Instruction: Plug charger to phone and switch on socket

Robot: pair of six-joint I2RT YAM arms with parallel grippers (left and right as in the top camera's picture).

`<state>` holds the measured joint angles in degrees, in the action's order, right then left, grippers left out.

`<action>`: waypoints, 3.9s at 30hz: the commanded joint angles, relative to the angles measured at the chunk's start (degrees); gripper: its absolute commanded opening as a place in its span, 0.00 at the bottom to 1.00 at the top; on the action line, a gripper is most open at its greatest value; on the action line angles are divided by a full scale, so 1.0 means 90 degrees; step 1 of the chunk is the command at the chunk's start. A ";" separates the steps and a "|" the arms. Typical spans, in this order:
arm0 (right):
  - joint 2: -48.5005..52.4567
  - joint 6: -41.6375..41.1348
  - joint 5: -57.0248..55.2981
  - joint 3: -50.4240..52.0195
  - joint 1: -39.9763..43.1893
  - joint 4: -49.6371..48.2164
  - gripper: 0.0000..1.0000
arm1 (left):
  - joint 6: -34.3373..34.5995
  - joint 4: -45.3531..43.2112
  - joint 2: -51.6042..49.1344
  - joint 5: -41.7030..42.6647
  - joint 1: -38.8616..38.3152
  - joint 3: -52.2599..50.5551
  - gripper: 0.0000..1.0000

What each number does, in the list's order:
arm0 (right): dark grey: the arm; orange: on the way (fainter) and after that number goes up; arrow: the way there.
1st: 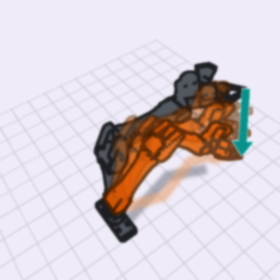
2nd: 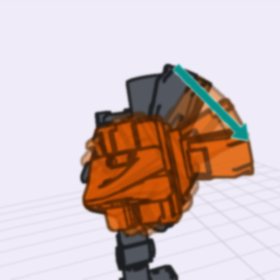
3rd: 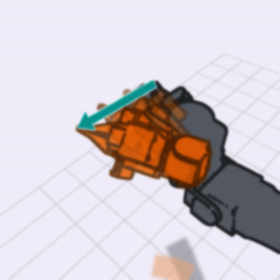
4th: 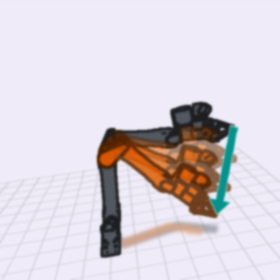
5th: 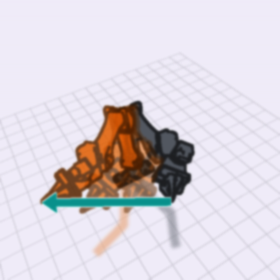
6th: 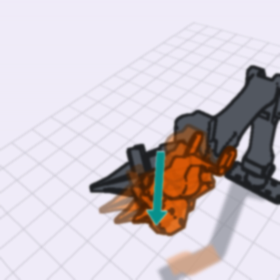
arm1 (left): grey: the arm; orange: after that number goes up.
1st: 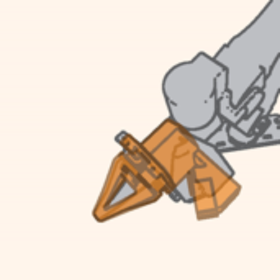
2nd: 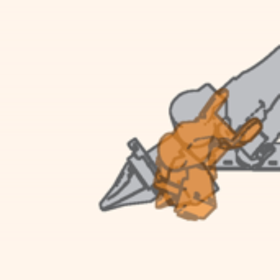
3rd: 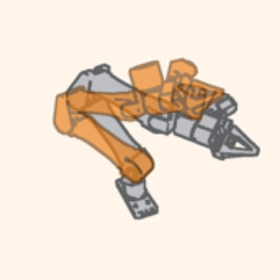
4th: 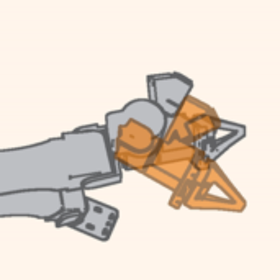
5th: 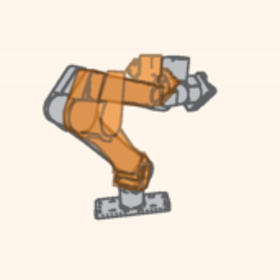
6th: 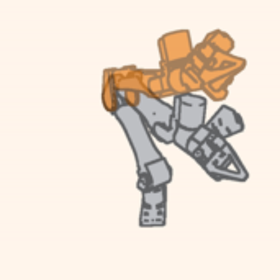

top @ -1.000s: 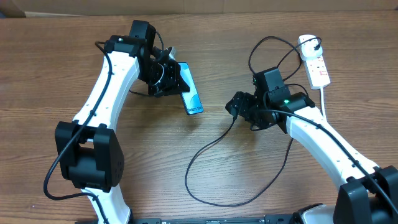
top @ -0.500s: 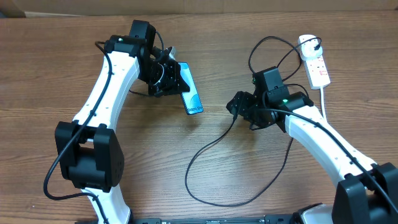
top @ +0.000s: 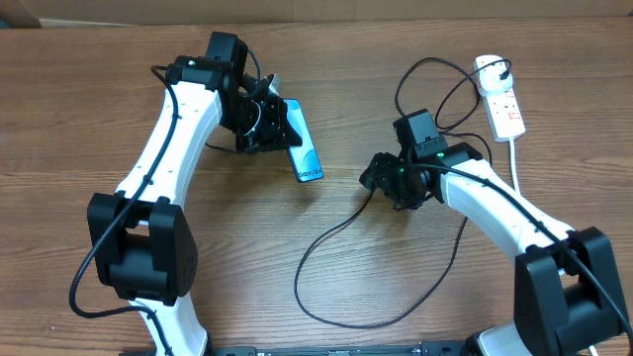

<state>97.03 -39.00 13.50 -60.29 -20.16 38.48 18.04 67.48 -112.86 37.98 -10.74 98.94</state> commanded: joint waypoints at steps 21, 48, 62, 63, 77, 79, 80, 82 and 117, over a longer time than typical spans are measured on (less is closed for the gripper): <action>0.0226 0.0002 0.0529 0.0027 -0.0015 0.0070 0.73 | 0.0044 -0.0032 0.0005 0.0284 0.0024 0.0087 0.04; 0.0226 -0.0002 0.0665 0.0027 -0.0017 0.0061 0.50 | 0.0044 -0.0032 0.0005 0.0287 0.0024 0.0087 0.04; 0.0228 -0.0002 0.0505 0.0027 -0.0017 0.0092 0.47 | 0.0044 -0.0046 0.0005 0.0287 0.0024 0.0087 0.04; 0.0228 0.0000 0.0505 0.0027 -0.0017 0.0092 0.47 | 0.0046 -0.0046 0.0005 0.0287 0.0024 0.0087 0.04; 0.0228 -0.0002 -0.0389 0.0027 -0.0211 0.0260 0.47 | 0.0044 -0.0051 0.0005 0.0287 0.0024 0.0087 0.04; 0.0228 -0.0005 -0.0505 0.0027 -0.0270 0.0291 0.47 | 0.0046 -0.0051 0.0005 0.0284 0.0024 0.0087 0.04; 0.0228 -0.0005 -0.0559 0.0027 -0.0308 0.0296 0.47 | 0.0046 -0.0051 0.0005 0.0287 0.0024 0.0087 0.04; 0.0228 -0.0027 -0.0661 0.0027 -0.0386 0.0296 0.48 | 0.0044 -0.0051 0.0005 0.0284 0.0024 0.0087 0.04; 0.0236 -0.0024 -0.0831 0.0027 -0.0432 0.0017 0.57 | 0.0044 -0.0080 0.0005 0.0284 0.0024 0.0087 0.04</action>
<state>99.07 -39.00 7.01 -60.29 -23.83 38.96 18.04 67.24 -112.86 38.00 -10.74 98.94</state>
